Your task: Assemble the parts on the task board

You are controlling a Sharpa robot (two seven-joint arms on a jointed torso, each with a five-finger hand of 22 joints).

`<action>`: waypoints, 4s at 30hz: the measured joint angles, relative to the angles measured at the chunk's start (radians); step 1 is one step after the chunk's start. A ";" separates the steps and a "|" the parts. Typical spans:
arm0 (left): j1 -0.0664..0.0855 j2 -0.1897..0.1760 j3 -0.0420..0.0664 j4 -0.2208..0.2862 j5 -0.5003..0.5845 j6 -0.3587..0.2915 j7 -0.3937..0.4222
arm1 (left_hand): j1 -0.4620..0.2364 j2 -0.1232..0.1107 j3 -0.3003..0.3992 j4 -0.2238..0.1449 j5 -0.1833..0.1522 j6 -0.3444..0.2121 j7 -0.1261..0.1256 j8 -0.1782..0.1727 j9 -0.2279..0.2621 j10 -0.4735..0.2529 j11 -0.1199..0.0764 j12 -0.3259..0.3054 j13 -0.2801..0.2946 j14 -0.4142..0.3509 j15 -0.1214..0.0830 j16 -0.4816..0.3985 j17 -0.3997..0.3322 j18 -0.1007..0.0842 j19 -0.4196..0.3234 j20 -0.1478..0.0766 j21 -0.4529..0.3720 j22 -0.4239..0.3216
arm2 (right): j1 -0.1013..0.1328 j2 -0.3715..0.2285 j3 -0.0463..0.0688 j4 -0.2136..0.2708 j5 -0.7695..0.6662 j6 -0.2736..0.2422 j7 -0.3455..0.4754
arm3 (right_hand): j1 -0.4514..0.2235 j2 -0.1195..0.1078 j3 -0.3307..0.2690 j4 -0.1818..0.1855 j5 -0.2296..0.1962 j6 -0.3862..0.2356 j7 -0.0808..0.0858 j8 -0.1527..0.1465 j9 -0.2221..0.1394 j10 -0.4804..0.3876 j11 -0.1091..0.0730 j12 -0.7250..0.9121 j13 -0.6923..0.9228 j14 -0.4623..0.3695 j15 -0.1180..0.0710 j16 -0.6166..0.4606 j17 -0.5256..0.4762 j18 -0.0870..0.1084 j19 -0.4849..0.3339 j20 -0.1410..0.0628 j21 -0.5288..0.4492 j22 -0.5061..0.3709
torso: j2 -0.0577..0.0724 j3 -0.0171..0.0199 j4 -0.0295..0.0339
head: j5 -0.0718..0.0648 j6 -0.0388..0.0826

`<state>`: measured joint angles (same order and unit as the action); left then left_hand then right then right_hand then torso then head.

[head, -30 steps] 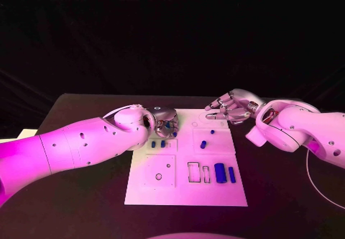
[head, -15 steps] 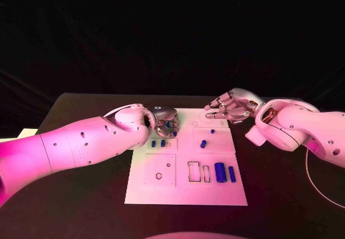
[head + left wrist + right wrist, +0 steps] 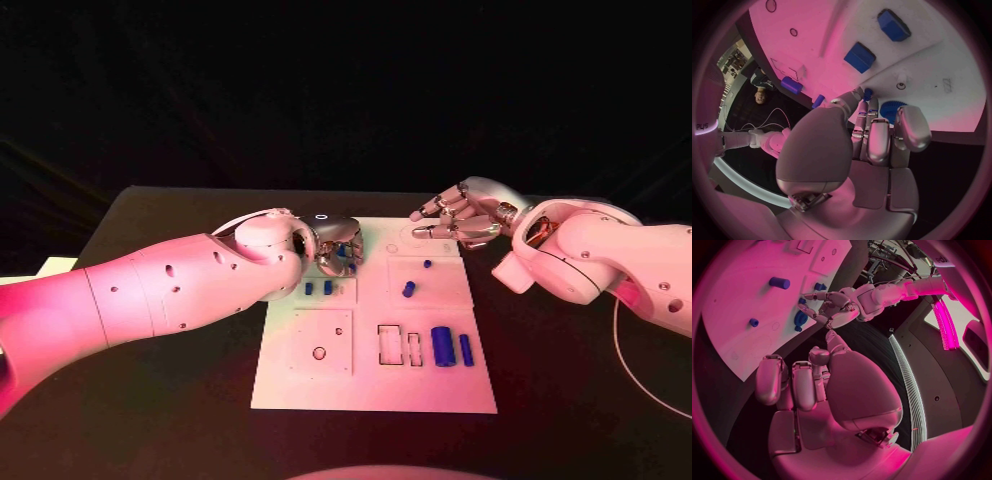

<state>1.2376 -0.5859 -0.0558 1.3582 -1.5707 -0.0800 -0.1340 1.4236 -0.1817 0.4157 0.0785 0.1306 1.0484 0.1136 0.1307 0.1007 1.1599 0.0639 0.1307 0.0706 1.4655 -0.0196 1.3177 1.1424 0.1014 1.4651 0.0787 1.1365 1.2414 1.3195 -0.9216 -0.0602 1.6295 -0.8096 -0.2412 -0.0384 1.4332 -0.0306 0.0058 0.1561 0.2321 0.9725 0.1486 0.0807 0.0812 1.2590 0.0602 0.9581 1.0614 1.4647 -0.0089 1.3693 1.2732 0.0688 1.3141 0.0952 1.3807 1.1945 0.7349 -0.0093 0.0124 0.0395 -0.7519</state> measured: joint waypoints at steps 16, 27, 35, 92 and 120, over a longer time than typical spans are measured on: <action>0.000 0.000 0.004 -0.003 0.015 0.018 -0.024 | 0.020 0.020 0.067 -0.039 0.000 0.033 0.008 -0.004 0.000 0.052 -0.009 -0.014 0.002 0.000 0.000 0.008 -0.003 0.000 0.000 0.000 0.020 0.019 | 0.000 0.000 0.000 0.003 0.000 0.001 0.000 | 0.000 0.000 0.000 0.000 0.000 0.000 0.000 0.000 0.000 0.000 0.000 0.000 0.000 0.000 0.000 0.000 0.000 0.000 0.000 0.000 0.000 0.000 | 0.000 0.0005 0.0000 | -0.003 -0.002; 0.002 0.007 0.007 -0.014 0.019 0.042 -0.036 | 0.014 0.006 0.088 -0.052 -0.004 0.030 0.010 -0.031 -0.009 0.040 0.003 -0.050 -0.002 0.000 0.000 0.010 -0.011 0.000 0.004 -0.004 0.025 0.024 | 0.000 0.000 0.000 0.003 0.000 0.002 0.000 | 0.000 0.000 0.000 0.000 0.000 0.000 0.000 0.000 0.000 0.000 0.000 0.000 0.000 0.000 0.000 0.000 0.000 0.000 0.000 0.000 0.000 0.000 | 0.000 0.0008 0.0000 | -0.003 -0.003; 0.004 0.012 0.007 -0.018 0.022 0.046 -0.036 | 0.009 0.001 0.094 -0.052 -0.004 0.029 0.011 -0.035 -0.012 0.038 0.006 -0.053 -0.001 0.000 0.000 0.010 -0.014 0.000 0.004 -0.004 0.025 0.024 | 0.000 0.000 0.000 0.004 0.000 0.003 0.000 | 0.000 0.000 0.000 0.000 0.000 0.000 0.000 0.000 0.000 0.000 0.000 0.000 0.000 0.000 0.000 0.000 0.000 0.000 0.000 0.000 0.000 -0.001 | 0.000 0.0007 0.0001 | -0.003 -0.003; -0.001 -0.159 0.056 0.088 0.168 -0.017 -0.049 | -0.007 0.017 0.103 -0.068 -0.004 0.097 0.015 -0.027 -0.006 0.111 -0.007 -0.053 0.010 0.000 -0.007 0.025 -0.016 0.000 0.003 -0.003 0.025 0.027 | 0.000 0.001 0.000 0.002 0.000 0.008 0.002 | -0.004 0.004 0.000 0.000 0.000 0.000 0.000 0.000 0.000 0.000 0.000 0.000 0.001 0.000 0.000 0.000 0.000 0.000 0.000 0.000 0.000 -0.001 | 0.000 0.0004 0.0009 | 0.006 0.010; -0.005 -0.155 0.048 0.080 0.179 0.028 -0.059 | -0.015 0.017 0.103 -0.068 -0.004 0.096 0.015 -0.031 -0.006 0.111 -0.007 -0.053 0.010 0.000 -0.007 0.025 -0.016 0.000 0.003 -0.003 0.025 0.027 | 0.000 0.003 0.000 0.001 0.000 0.009 0.003 | -0.004 0.004 0.000 0.000 0.000 0.003 -0.003 0.000 0.000 0.000 0.000 0.000 0.001 0.000 0.000 0.000 0.000 0.000 0.000 0.000 -0.004 -0.003 | 0.001 0.0003 -0.0004 | 0.009 0.005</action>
<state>1.2326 -0.7405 -0.0082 1.4377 -1.3918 -0.0516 -0.1925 1.4087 -0.1646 0.5186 0.0108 0.1265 1.1448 0.1281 0.0997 0.0945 1.2704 0.0569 0.0774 0.0805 1.4658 -0.0267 1.3430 1.1261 0.1015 1.4686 0.0752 1.1617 1.2681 1.3192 -0.9188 -0.0602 1.6307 -0.8093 -0.2320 -0.0354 1.4291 -0.0265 0.0058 0.1561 0.2321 0.9755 0.1456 0.0807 0.0813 1.2590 0.0602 0.9581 1.0627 1.4647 -0.0089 1.3693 1.2734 0.0689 1.3141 0.0952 1.3770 1.1918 0.7359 -0.0090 0.0120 0.0481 -0.7467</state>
